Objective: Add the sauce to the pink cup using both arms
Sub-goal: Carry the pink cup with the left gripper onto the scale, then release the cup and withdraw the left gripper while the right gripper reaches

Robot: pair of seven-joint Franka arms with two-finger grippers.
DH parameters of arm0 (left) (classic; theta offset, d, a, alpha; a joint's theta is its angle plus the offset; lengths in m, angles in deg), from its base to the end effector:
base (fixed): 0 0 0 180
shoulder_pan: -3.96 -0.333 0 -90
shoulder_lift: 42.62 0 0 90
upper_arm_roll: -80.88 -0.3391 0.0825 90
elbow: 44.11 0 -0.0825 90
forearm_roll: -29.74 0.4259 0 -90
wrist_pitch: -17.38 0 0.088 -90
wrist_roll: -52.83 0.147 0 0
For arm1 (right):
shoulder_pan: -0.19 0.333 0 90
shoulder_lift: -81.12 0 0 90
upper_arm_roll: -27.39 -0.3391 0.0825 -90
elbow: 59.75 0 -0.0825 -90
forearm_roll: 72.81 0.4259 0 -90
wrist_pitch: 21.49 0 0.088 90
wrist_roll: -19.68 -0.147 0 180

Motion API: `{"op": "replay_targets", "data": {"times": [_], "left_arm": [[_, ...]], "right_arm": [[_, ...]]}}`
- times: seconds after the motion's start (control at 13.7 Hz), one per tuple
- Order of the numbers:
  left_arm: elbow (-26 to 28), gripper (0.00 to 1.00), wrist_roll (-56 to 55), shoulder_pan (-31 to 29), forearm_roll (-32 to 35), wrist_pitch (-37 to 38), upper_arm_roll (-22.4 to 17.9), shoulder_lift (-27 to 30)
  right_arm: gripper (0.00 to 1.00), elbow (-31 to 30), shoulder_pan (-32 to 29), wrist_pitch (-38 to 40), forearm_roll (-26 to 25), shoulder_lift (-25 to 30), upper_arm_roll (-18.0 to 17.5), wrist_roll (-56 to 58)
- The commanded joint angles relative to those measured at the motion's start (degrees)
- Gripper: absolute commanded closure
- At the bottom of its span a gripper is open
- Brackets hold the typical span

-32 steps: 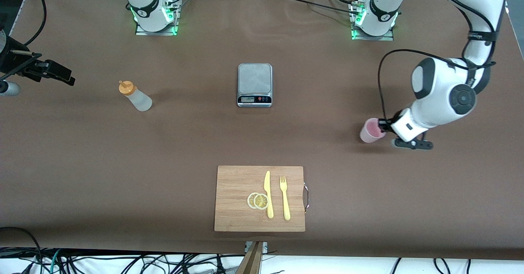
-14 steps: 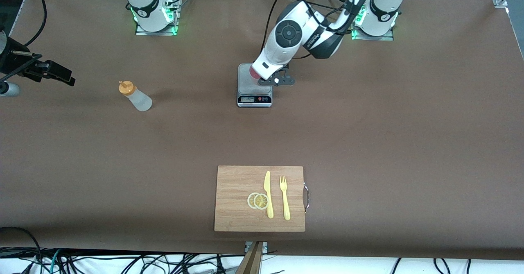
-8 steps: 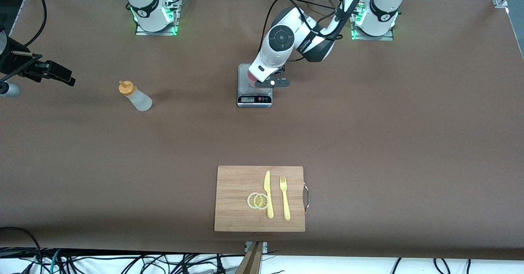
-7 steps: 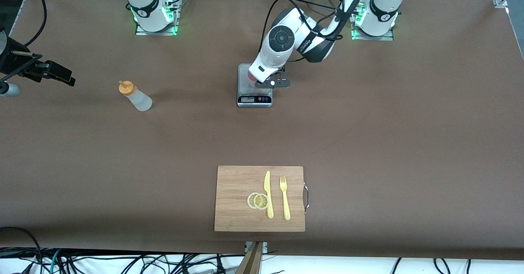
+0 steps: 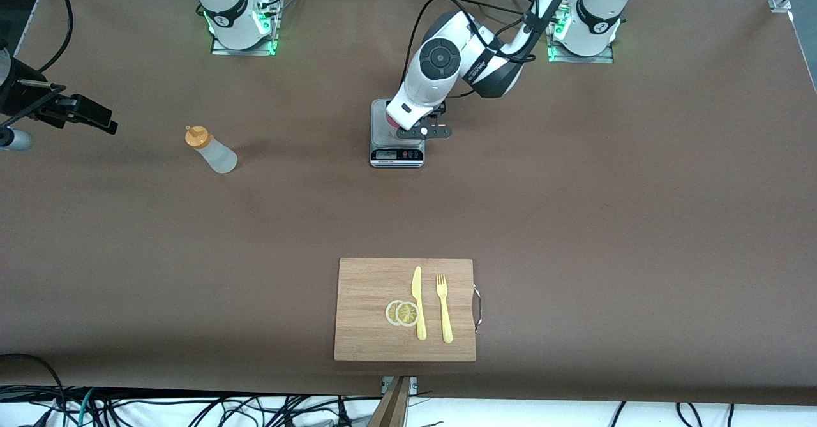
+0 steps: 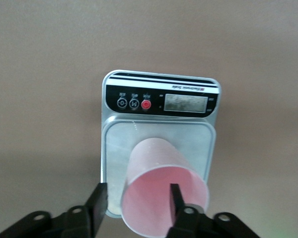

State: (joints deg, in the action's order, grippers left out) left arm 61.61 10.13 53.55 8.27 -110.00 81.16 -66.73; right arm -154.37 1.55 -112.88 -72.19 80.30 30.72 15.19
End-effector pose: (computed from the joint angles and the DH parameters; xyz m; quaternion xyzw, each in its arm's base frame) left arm 0.4195 -0.5334 0.2522 0.9875 0.0548 -0.1205 0.0860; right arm 0.5962 -0.0187 0.5598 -0.9978 0.0566 0.0354 0.0042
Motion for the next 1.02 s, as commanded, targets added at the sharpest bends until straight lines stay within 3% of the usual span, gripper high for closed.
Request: {"op": "replay_targets", "data": {"times": [0.0,0.15,0.44,0.73,0.95], "left_arm": [[-4.09,0.00,0.06,-1.25,-1.38,8.60,-1.59,3.09],[-10.24,0.00,0.33,-2.39,-0.77,17.21,-4.92,3.63],[-19.48,0.00,1.29,-5.72,1.07,28.22,-13.45,4.85],[-23.36,0.00,16.56,-13.89,10.72,35.09,-13.82,6.61],[-23.71,0.00,20.71,-24.77,11.28,35.18,-13.38,8.89]], "right_arm": [[0.00,-0.31,-0.04,0.86,0.78,-1.89,0.02,1.23],[0.00,-0.22,-0.30,3.66,4.02,-2.61,0.28,7.52],[0.00,-1.01,-3.46,6.05,14.04,-6.46,4.57,42.03],[0.00,-1.27,-8.37,11.22,20.02,-12.17,6.17,67.38],[0.00,-1.36,-12.86,14.30,23.36,-16.48,6.17,85.38]]}}
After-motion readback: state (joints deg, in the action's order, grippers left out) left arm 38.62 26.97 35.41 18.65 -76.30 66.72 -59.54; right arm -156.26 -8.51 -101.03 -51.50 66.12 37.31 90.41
